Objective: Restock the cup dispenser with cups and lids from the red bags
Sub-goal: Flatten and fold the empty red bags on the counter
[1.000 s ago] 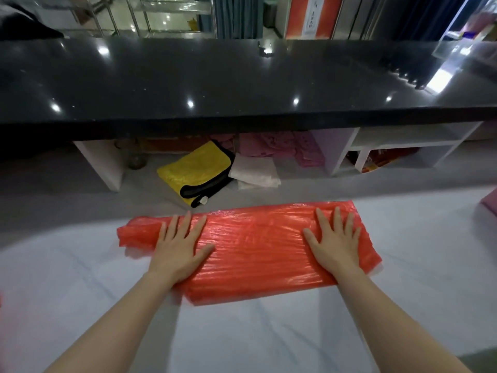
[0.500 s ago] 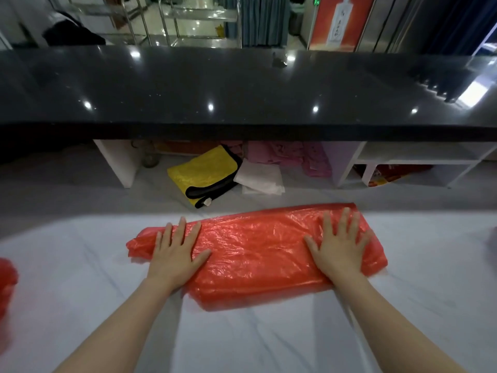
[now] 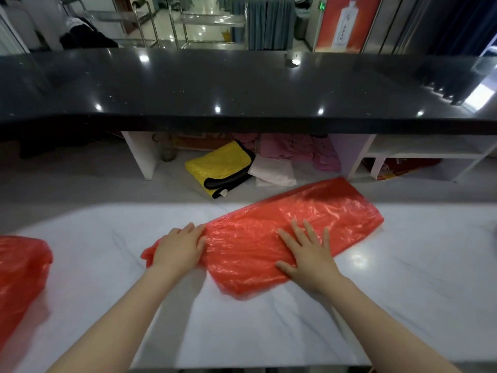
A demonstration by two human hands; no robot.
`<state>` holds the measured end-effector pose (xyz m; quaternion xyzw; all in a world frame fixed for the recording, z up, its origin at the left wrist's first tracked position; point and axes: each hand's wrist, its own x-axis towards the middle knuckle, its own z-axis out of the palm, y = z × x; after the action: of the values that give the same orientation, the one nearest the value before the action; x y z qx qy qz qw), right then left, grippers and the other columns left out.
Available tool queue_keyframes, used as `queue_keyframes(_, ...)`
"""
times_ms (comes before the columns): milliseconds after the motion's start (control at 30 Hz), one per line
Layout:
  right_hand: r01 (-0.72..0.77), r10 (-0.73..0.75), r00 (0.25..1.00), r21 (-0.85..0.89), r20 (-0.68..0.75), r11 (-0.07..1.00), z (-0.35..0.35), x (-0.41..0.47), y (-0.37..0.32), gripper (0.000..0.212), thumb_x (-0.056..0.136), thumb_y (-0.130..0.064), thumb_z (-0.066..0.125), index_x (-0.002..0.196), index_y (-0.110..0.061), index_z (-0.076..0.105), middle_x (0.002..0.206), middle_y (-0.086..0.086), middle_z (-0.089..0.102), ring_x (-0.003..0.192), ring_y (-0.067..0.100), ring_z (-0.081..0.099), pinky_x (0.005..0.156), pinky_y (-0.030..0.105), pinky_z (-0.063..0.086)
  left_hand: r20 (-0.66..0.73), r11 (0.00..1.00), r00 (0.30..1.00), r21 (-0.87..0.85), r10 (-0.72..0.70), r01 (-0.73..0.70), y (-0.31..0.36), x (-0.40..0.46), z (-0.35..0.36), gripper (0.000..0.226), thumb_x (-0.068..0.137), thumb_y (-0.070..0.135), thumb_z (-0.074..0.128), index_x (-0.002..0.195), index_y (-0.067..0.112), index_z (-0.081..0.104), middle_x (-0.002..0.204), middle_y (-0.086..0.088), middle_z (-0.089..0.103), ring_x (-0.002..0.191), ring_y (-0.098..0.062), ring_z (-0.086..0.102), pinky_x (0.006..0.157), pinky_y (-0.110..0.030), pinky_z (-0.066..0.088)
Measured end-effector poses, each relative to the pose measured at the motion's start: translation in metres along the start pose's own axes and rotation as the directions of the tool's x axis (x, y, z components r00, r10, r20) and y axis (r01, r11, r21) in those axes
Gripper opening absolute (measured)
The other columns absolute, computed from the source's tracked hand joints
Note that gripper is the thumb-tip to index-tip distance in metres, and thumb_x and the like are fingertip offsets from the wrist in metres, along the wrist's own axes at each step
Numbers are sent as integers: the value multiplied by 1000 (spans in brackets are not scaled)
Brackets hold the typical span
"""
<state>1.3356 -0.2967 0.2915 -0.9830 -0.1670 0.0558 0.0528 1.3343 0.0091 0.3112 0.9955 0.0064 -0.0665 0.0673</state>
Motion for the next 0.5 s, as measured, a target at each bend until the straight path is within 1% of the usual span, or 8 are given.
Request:
queue_keyframes(67, 26, -22, 989, 31, -143, 999, -8, -10, -10, 64, 87, -49, 52, 146, -36, 32, 160, -3, 13, 147, 27, 11, 115, 54, -5, -41, 997, 999, -74, -19, 16, -14, -1, -11, 38, 98, 28, 35, 133, 35, 49, 132, 2, 59, 116, -27, 55, 94, -37, 43)
queue_keyframes(133, 130, -103, 942, 62, -318, 990, -13, -19, -26, 52, 76, -32, 71, 127, -27, 60, 141, 5, 50, 126, 31, 50, 105, 53, 31, -25, 990, 999, -137, -27, 23, -32, -3, -16, 42, 96, 17, 39, 130, 35, 53, 124, 5, 64, 113, -23, 58, 90, -33, 44)
queue_keyframes(167, 185, -143, 914, 77, -380, 980, -13, -23, -36, 50, 71, -34, 76, 119, -25, 66, 131, 5, 59, 115, 31, 59, 96, 51, 41, -10, 979, 1000, -204, -18, 15, -42, -5, -17, 42, 94, 13, 41, 127, 34, 56, 117, 7, 67, 108, -21, 60, 86, -31, 44)
queue_keyframes(233, 279, -236, 902, 71, -361, 958, -9, -31, -56, 57, 67, -48, 78, 117, -25, 67, 125, 2, 63, 108, 28, 63, 89, 47, 46, 38, 932, 999, -362, 31, -15, -57, -7, -20, 41, 94, 6, 44, 115, 35, 62, 103, 9, 71, 99, -16, 62, 80, -27, 42)
queue_keyframes(300, 281, -252, 945, 122, -208, 952, -1, -35, -73, 70, 69, -61, 70, 130, -29, 59, 139, -3, 54, 124, 23, 53, 104, 47, 35, 87, 875, 990, -481, 108, -53, -68, -8, -23, 48, 91, -1, 48, 102, 43, 62, 96, 14, 70, 96, -10, 64, 82, -23, 45)
queue_keyframes(367, 192, -192, 981, 205, -21, 960, 9, -40, -78, 89, 67, -76, 57, 144, -37, 39, 156, -12, 28, 144, 12, 23, 118, 41, 8, 108, 862, 977, -495, 183, -107, -73, -7, -23, 59, 86, -7, 49, 97, 51, 58, 96, 16, 68, 94, -3, 64, 82, -14, 45)
queue_keyframes(433, 169, -182, 981, 183, 60, 969, 14, -45, -75, 109, 55, -85, 49, 150, -39, 21, 158, -19, 0, 145, 3, -7, 117, 40, -15, 98, 877, 961, -441, 260, -192, -74, -6, -21, 65, 84, -6, 48, 106, 54, 55, 105, 17, 65, 86, 6, 61, 76, -6, 40)
queue_keyframes(500, 161, -177, 980, 164, 88, 973, 17, -52, -69, 115, 52, -87, 49, 151, -41, 13, 154, -22, -13, 141, 0, -20, 112, 41, -24, 99, 891, 925, -325, 366, -318, -72, -9, -21, 67, 85, -1, 48, 123, 54, 49, 121, 18, 59, 91, 7, 56, 80, -8, 38)
